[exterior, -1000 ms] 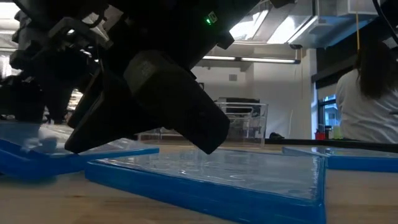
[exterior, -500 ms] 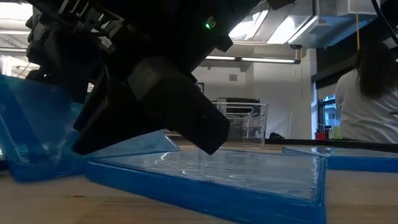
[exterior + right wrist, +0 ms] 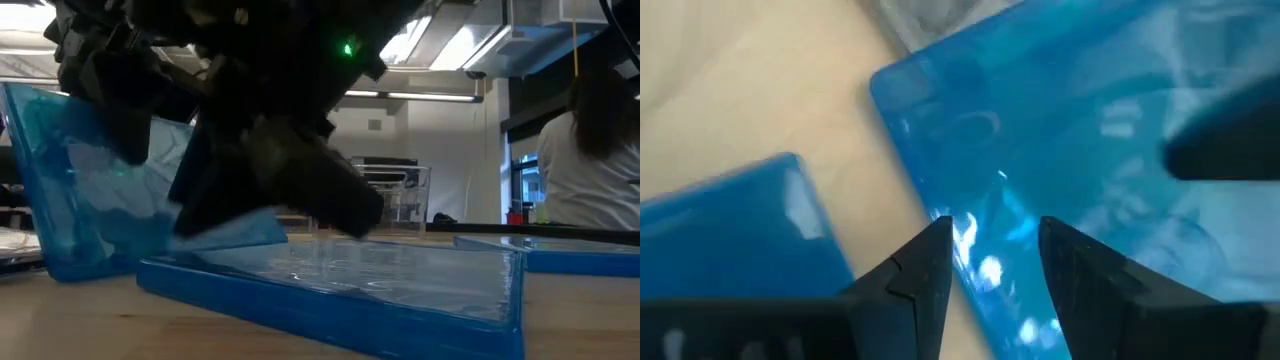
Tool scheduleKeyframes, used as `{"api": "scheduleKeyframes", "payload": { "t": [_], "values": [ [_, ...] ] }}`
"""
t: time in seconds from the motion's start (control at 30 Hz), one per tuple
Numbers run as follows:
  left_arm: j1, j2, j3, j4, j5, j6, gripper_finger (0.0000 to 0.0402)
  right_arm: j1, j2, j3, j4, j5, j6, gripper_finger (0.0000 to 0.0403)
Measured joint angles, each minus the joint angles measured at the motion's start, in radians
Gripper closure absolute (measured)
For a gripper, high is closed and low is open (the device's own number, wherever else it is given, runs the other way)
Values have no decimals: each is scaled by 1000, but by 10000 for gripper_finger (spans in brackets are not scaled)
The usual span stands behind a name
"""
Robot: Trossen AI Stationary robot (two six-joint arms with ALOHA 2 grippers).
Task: Pick & place jewel cases by type
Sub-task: Put the left blue CD case into the left transparent bin
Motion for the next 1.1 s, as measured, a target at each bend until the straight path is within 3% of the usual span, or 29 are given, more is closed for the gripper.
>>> {"api": "scheduleKeyframes", "payload": {
  "t": [0.2,0.37,0.67,0.83,0.97,1.1],
  "values": [
    [56,-115,-3,-24,-24,43,381,-11,-75,0,-80,10,85,248],
    [91,-225,-3,-4,-87,76,384,-40,-166,0,-256,1,218,248],
    [187,-382,9,124,-317,196,385,-94,-350,2,-448,-10,320,248],
    [269,-395,65,115,-358,275,385,-124,-425,-2,-484,-24,342,248],
    [339,-394,120,108,-362,343,385,-132,-508,-149,-416,-15,389,248],
    [434,-392,163,-42,-360,344,385,-105,-641,-368,-313,-14,459,248]
  ]
}}
